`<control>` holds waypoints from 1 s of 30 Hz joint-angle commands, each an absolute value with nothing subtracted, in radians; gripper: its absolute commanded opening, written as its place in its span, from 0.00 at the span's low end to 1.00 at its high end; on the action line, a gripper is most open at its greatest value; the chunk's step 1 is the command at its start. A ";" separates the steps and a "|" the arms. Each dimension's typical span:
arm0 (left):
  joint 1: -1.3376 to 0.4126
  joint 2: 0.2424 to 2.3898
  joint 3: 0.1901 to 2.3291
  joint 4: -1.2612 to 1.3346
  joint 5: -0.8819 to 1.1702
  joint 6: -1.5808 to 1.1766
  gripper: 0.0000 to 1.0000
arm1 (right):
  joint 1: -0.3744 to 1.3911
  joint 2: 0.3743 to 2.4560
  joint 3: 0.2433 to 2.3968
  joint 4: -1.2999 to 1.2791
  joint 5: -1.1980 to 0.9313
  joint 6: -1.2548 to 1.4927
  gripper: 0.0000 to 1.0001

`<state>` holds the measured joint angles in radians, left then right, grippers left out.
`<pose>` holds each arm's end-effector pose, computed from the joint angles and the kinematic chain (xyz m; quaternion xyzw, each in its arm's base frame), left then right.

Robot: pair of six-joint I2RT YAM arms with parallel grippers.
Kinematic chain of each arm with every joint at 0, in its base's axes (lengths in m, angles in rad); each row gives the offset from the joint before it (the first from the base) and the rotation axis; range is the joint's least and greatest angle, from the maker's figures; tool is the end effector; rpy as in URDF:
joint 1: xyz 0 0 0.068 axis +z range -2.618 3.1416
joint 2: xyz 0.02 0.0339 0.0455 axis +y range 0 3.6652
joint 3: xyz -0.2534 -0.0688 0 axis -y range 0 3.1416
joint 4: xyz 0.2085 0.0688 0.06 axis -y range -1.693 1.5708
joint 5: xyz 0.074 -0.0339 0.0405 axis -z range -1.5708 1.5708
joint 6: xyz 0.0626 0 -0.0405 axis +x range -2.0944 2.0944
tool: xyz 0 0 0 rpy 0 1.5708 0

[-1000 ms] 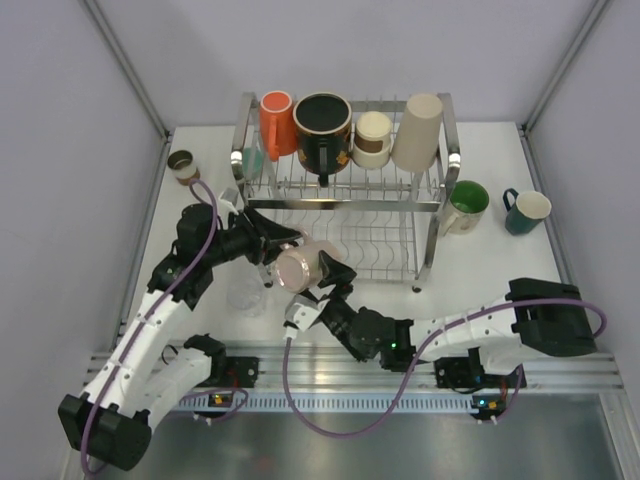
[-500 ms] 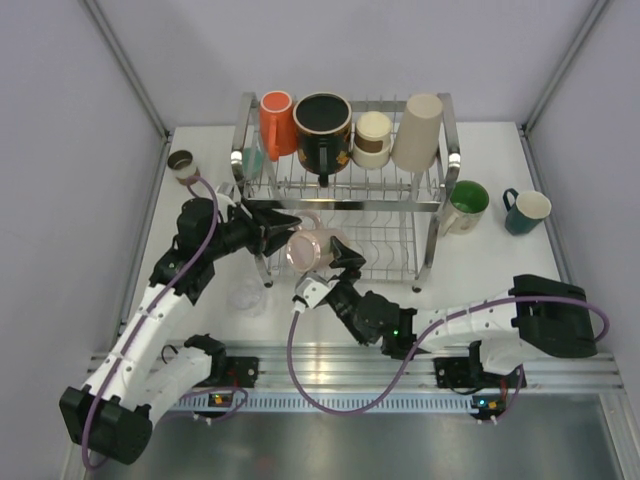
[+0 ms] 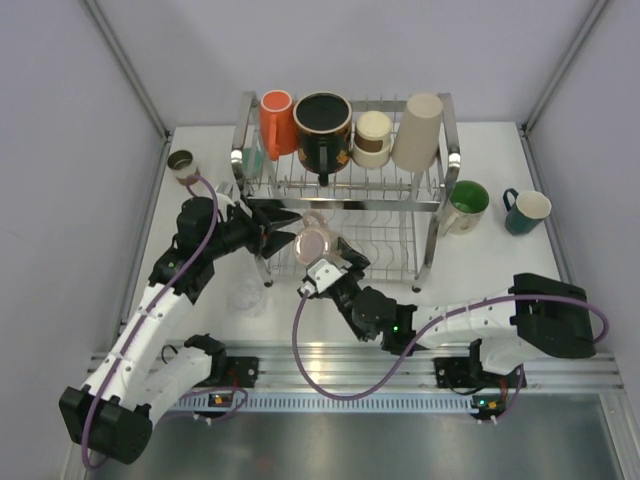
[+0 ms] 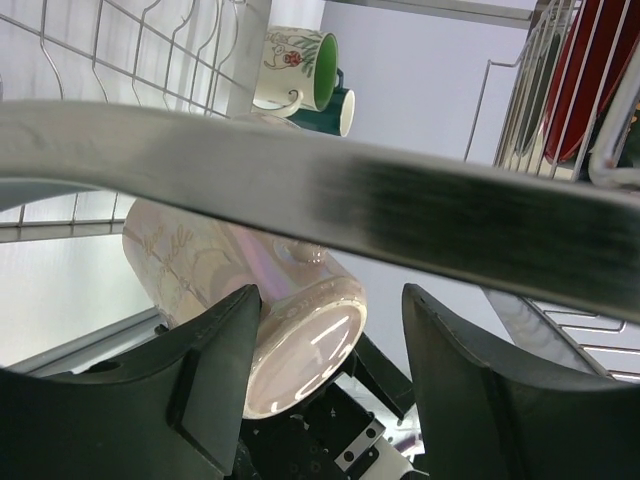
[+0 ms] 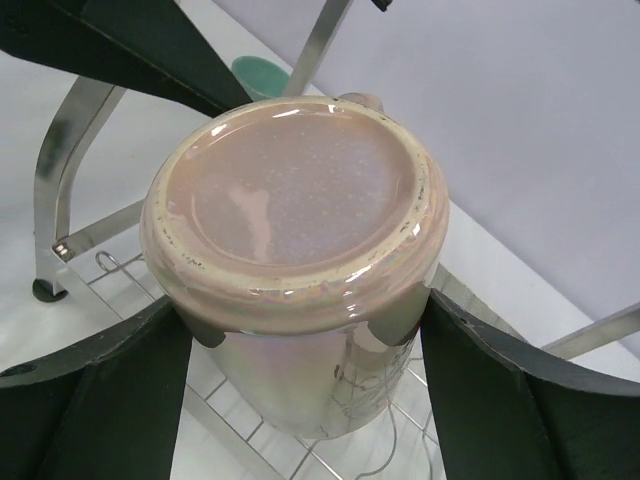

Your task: Load the cups into the dish rack

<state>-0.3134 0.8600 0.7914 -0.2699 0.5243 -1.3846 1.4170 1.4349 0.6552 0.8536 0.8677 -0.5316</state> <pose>0.1689 -0.0877 0.3085 -0.2735 0.7543 -0.5587 0.2100 0.0917 0.2795 0.2691 -0.3378 0.6017 0.0263 0.7233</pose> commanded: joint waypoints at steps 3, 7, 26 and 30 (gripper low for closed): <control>-0.325 0.828 0.841 -0.239 0.549 -1.405 0.66 | 1.382 1.443 0.730 1.069 0.962 -0.427 0.00; -0.325 0.819 0.848 -0.239 0.534 -1.411 0.70 | 1.381 1.469 0.716 1.152 1.023 -0.384 0.00; -0.324 0.703 0.793 -0.281 0.518 -1.448 0.89 | 1.365 1.508 0.724 1.172 1.068 -0.232 0.00; -0.325 0.657 0.767 -0.322 0.506 -1.447 0.89 | 1.365 1.531 0.742 1.151 1.072 -0.169 0.00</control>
